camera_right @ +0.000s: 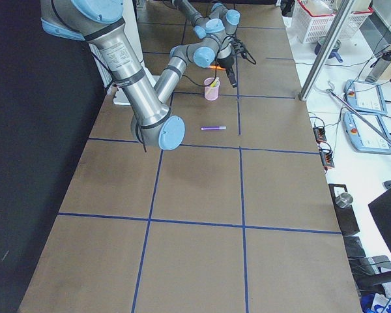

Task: Collect pens into pen holder
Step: 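Withdraw the right gripper from the pen holder toward the purple marker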

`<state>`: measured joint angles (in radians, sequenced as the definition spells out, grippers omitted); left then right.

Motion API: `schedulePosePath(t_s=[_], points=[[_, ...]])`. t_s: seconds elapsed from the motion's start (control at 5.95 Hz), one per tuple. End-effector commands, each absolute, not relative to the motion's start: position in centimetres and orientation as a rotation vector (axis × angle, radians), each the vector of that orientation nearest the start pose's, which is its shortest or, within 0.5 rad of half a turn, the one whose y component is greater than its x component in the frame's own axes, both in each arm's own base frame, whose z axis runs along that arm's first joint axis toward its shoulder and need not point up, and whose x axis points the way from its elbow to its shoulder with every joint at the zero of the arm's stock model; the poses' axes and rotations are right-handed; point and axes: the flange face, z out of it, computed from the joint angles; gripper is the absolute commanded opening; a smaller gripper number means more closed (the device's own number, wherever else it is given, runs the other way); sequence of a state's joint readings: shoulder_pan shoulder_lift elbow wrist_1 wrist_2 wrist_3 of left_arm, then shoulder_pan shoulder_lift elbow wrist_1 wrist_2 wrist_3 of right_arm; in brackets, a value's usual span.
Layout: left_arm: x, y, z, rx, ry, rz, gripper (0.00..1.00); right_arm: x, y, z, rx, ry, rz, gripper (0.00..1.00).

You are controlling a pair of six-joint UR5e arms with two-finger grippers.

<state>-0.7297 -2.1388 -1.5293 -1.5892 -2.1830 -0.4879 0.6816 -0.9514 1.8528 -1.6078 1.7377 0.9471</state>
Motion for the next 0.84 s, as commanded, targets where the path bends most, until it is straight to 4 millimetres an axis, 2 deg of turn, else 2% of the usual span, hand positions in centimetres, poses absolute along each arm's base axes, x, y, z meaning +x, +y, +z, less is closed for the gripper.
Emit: schedulePosePath(t_s=[0.0, 0.17, 0.34, 0.5, 0.67], points=[[48.15, -51.05, 35.32, 0.023, 0.792, 0.514, 1.0, -40.69, -48.75, 21.31, 0.339, -0.77, -0.037, 1.0], [48.68, -51.21, 36.16, 0.045, 0.794, 0.519, 1.0, -40.57, -48.77, 21.31, 0.341, -0.772, -0.036, 1.0], [48.82, -51.18, 35.77, 0.05, 0.808, 0.495, 1.0, -40.56, -48.8, 21.31, 0.344, -0.77, -0.035, 1.0], [48.82, -51.19, 35.71, 0.053, 0.811, 0.493, 0.96, -40.56, -48.8, 21.29, 0.345, -0.771, -0.035, 1.0], [48.85, -51.21, 35.6, 0.054, 0.812, 0.494, 0.7, -40.55, -48.81, 21.27, 0.347, -0.772, -0.035, 1.0]])
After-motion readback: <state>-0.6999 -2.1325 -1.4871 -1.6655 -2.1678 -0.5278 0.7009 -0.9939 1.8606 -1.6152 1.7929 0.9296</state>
